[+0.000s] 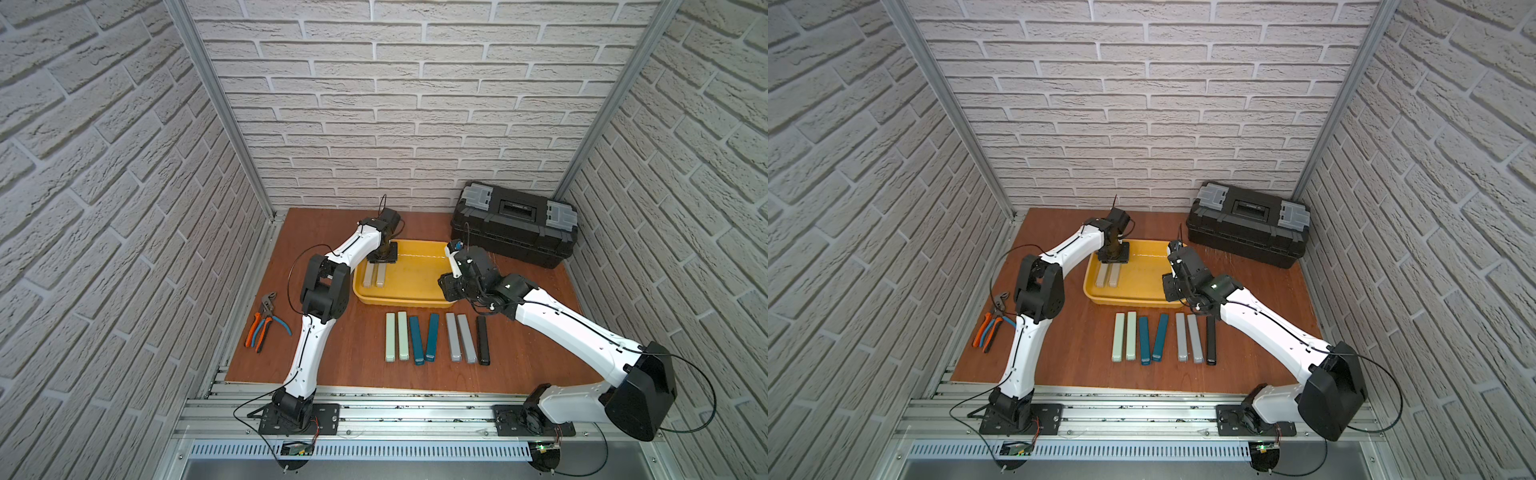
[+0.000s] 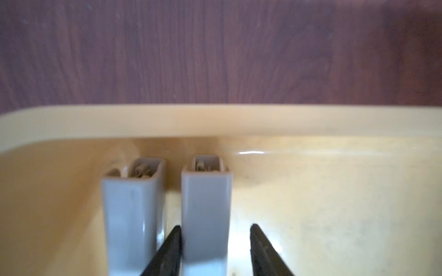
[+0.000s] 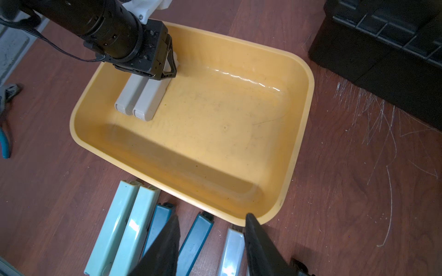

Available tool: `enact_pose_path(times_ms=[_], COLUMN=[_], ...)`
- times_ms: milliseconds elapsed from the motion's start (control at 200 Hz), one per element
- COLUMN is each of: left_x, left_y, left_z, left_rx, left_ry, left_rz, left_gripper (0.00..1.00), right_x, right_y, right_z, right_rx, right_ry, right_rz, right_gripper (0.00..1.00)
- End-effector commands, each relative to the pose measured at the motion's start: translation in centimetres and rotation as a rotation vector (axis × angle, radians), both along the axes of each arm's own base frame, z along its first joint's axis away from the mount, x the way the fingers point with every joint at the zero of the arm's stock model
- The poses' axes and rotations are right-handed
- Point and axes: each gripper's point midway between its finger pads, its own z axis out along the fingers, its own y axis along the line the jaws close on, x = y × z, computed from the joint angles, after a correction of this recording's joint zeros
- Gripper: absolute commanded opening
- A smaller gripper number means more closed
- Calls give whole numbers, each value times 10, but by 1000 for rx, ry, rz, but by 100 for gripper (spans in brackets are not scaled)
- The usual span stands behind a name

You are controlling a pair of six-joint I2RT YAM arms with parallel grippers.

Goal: Put the pruning pliers into the storage box
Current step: Place the pruning pliers in the storage box, then pick up the pruning pliers from the center of the board.

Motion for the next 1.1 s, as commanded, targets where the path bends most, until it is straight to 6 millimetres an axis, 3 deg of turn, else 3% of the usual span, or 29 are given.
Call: enact_pose_path(times_ms=[0,180,425,610,790,965,1095], left_x=[-8,-39,-114,-181,-239,-273,-282], left_y=[-13,-9,16,22,8,0,-3], left_z=[77,119,133,101,63,27,7], left_rx=[-68,-43,-1,-8,-54,-82,-87], left_ry=[-126,-174,-209,-126,-37,41,72], left_rz=[-9,-38,-69,-73,-92,-86,-80], left_gripper=[50,53,56,58,59,59,60], right_x=[-4,-9,-13,-12,-7,-3,-3], right_y=[1,-5,-12,-7,-4,2,6], right_z=[32,44,59,50,43,33,26], right_rx=[42,34,39,39,34,49,50], right_ry=[-68,-108,-159,-121,-108,-75,-43], right_rz=[20,30,25,33,24,22,22], right_gripper=[46,46,47,57,62,63,63])
